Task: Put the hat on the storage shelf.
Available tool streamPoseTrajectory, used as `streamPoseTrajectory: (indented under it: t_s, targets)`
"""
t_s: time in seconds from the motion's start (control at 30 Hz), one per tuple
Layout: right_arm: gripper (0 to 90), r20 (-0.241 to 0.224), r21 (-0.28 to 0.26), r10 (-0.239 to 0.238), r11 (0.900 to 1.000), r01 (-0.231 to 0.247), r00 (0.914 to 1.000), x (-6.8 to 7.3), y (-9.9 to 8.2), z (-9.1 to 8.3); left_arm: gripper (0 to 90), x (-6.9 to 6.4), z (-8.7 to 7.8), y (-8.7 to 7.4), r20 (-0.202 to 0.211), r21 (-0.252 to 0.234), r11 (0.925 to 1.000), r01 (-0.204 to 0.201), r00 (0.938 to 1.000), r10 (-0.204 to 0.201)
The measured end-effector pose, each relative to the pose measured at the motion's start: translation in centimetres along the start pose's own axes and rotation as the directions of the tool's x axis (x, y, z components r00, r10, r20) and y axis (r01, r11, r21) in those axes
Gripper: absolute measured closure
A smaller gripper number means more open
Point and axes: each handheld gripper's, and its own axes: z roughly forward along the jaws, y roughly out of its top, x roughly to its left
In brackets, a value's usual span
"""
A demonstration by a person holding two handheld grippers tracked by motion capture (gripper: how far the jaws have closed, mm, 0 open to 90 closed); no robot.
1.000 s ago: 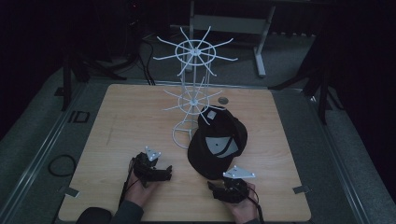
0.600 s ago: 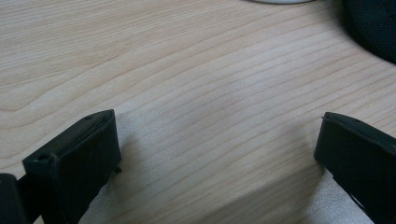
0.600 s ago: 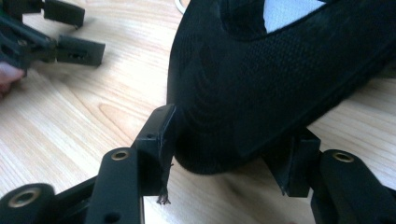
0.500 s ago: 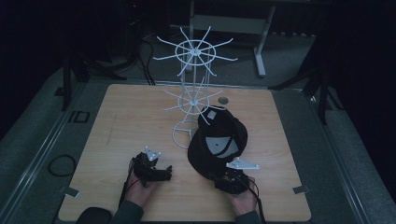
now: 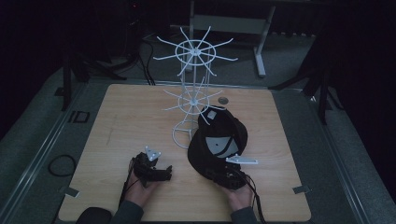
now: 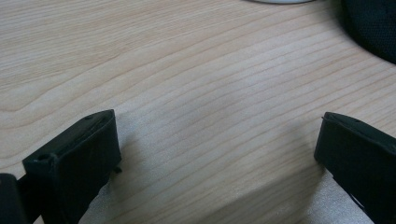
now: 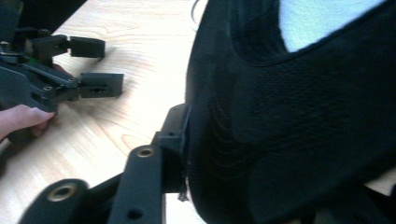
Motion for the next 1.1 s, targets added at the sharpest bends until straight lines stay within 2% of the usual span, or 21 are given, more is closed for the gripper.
streamPoseTrajectory:
  t_s: [0.23, 0.33, 0.47, 0.7, 1.1]
  targets:
    - [75.5, -0.020, -0.047, 0.026, 0.9985, -0.027, 0.9995, 0.2, 0.0, -0.4, 0.2, 0.0, 0.0, 0.0, 0.000, 0.000, 1.0000, 0.000, 1.0000, 0.000]
    - [76.8, -0.024, -0.060, 0.037, 0.9974, -0.038, 0.9990, 0.2, 0.1, -0.6, 0.2, 0.0, 0.0, 0.0, 0.000, 0.000, 1.0000, 0.000, 1.0000, 0.000]
    - [80.0, -0.047, -0.096, 0.085, 0.9914, -0.089, 0.9953, 0.2, 0.1, -1.2, 0.1, 0.0, 0.0, 0.0, 0.000, 0.000, 1.0000, 0.000, 1.0000, 0.000]
    - [81.8, -0.041, -0.125, 0.127, 0.9835, -0.131, 0.9911, -0.1, 0.1, -1.7, 0.2, 0.0, 0.0, 0.0, 0.000, 0.000, 1.0000, 0.000, 1.0000, 0.000]
    - [82.9, -0.012, -0.154, 0.136, 0.9785, -0.136, 0.9906, -0.4, 0.2, -2.6, 0.2, 0.0, 0.0, 0.0, 0.000, 0.000, 1.0000, 0.000, 1.0000, 0.000]
